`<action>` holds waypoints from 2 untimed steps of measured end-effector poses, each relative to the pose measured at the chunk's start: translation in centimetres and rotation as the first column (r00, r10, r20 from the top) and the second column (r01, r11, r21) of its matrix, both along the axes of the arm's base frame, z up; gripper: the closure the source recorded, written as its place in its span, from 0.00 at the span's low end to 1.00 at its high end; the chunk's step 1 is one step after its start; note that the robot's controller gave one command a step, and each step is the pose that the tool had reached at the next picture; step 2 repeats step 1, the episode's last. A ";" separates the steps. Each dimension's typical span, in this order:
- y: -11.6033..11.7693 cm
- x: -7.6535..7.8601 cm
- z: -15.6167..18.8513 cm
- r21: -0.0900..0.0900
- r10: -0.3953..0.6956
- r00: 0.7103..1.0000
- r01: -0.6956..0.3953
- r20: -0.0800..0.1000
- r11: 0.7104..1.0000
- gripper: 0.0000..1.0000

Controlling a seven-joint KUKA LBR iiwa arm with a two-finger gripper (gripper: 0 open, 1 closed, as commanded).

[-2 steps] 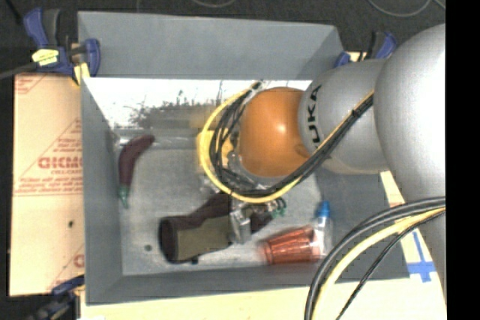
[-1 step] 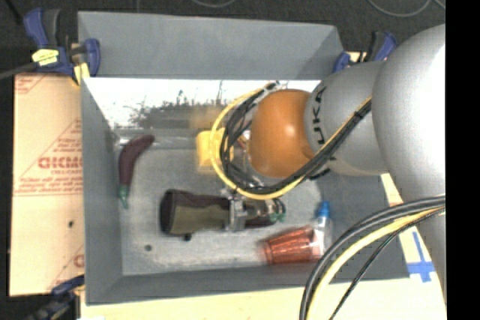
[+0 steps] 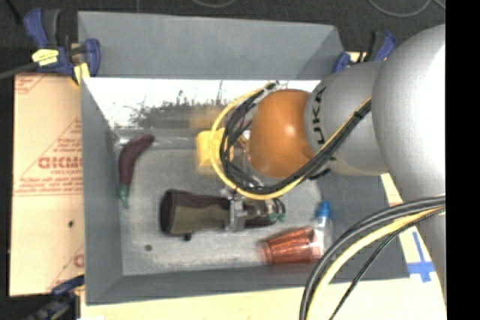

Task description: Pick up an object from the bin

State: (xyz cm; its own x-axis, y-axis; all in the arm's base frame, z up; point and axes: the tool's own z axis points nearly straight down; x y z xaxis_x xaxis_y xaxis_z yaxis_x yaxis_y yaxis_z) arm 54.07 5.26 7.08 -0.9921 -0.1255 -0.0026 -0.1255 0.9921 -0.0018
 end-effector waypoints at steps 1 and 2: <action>0.0 -0.1 0.3 0.000 0.000 1.000 0.000 0.000 1.000 1.00; 0.0 -0.1 0.3 0.000 0.000 1.000 0.000 0.000 1.000 1.00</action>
Offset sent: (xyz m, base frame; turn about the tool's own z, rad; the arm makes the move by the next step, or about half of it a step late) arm 0.0001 0.0000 0.0053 0.0000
